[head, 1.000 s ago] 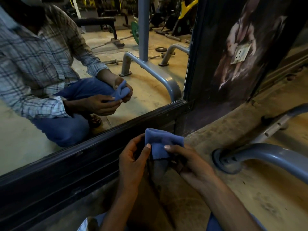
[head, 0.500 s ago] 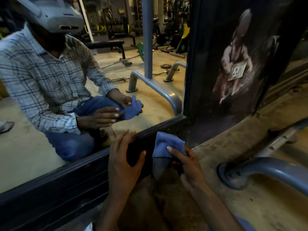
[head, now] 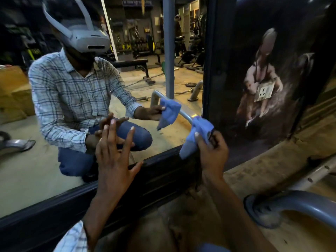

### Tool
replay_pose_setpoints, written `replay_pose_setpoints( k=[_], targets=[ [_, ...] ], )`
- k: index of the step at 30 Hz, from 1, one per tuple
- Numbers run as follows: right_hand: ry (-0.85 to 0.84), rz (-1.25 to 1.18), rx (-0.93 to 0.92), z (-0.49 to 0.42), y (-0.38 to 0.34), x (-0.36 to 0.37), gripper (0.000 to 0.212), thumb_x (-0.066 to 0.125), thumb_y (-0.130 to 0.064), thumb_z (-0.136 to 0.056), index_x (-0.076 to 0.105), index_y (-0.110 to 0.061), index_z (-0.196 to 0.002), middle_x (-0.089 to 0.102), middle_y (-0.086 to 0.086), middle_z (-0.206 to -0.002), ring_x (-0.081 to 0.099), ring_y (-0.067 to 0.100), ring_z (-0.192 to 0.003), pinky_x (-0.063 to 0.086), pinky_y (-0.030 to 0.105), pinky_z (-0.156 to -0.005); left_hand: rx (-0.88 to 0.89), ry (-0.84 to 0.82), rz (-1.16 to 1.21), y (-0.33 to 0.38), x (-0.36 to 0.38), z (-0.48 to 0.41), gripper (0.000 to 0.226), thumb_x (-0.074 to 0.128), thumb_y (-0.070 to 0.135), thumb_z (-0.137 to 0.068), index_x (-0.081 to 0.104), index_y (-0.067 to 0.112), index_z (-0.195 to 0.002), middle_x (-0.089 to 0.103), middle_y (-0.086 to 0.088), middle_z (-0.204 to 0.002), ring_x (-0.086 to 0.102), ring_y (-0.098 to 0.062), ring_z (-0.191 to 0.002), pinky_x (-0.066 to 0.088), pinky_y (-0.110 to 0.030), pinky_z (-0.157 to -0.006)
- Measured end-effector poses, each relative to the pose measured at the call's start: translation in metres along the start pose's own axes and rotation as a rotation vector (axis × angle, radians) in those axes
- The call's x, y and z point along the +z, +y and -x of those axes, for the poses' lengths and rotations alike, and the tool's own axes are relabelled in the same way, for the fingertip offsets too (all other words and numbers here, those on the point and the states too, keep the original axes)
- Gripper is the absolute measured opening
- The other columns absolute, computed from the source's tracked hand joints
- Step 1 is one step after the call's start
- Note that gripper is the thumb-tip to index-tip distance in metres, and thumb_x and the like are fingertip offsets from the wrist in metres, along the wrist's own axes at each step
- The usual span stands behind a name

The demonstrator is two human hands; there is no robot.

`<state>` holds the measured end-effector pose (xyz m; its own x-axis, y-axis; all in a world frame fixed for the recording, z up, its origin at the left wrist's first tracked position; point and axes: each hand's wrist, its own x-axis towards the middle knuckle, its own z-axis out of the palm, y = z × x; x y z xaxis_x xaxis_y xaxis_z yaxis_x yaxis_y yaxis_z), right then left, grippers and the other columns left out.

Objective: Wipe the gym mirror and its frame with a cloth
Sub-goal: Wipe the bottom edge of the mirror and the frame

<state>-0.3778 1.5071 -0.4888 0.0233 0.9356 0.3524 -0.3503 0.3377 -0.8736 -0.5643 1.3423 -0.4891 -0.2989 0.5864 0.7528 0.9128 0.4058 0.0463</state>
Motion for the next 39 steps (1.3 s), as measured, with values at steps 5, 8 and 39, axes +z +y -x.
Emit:
replay_pose_setpoints(
  k=[5, 8, 39],
  targets=[
    [0.036, 0.015, -0.166, -0.066, -0.022, 0.019, 0.015, 0.076, -0.002, -0.087, 0.062, -0.002, -0.090, 0.059, -0.012, -0.071, 0.052, -0.005, -0.065, 0.045, 0.017, -0.065, 0.010, 0.016, -0.057, -0.012, -0.009, -0.002, 0.119, 0.096, 0.038, -0.067, 0.029, 0.022, -0.163, -0.003, -0.018, -0.173, 0.001, -0.040, -0.159, 0.019, -0.064, -0.120],
    [0.016, 0.059, -0.217, -0.082, -0.031, 0.025, 0.017, 0.077, -0.005, -0.086, 0.061, -0.008, -0.089, 0.056, -0.008, -0.073, 0.050, -0.005, -0.063, 0.044, 0.017, -0.064, 0.016, 0.035, -0.065, -0.015, -0.017, -0.011, 0.116, 0.094, 0.041, -0.069, 0.029, 0.021, -0.163, -0.009, -0.014, -0.173, -0.001, -0.038, -0.159, 0.018, -0.063, -0.120],
    [-0.101, 0.398, -0.364, -0.089, -0.039, 0.086, 0.033, 0.064, -0.007, -0.087, 0.065, -0.009, -0.120, 0.067, 0.004, -0.115, 0.061, 0.009, -0.105, 0.050, 0.024, -0.092, 0.142, -0.001, -0.184, -0.082, -0.097, -0.047, 0.132, 0.093, 0.055, -0.064, 0.017, 0.018, -0.166, -0.002, -0.018, -0.173, -0.002, -0.036, -0.160, 0.012, -0.056, -0.124]
  ],
)
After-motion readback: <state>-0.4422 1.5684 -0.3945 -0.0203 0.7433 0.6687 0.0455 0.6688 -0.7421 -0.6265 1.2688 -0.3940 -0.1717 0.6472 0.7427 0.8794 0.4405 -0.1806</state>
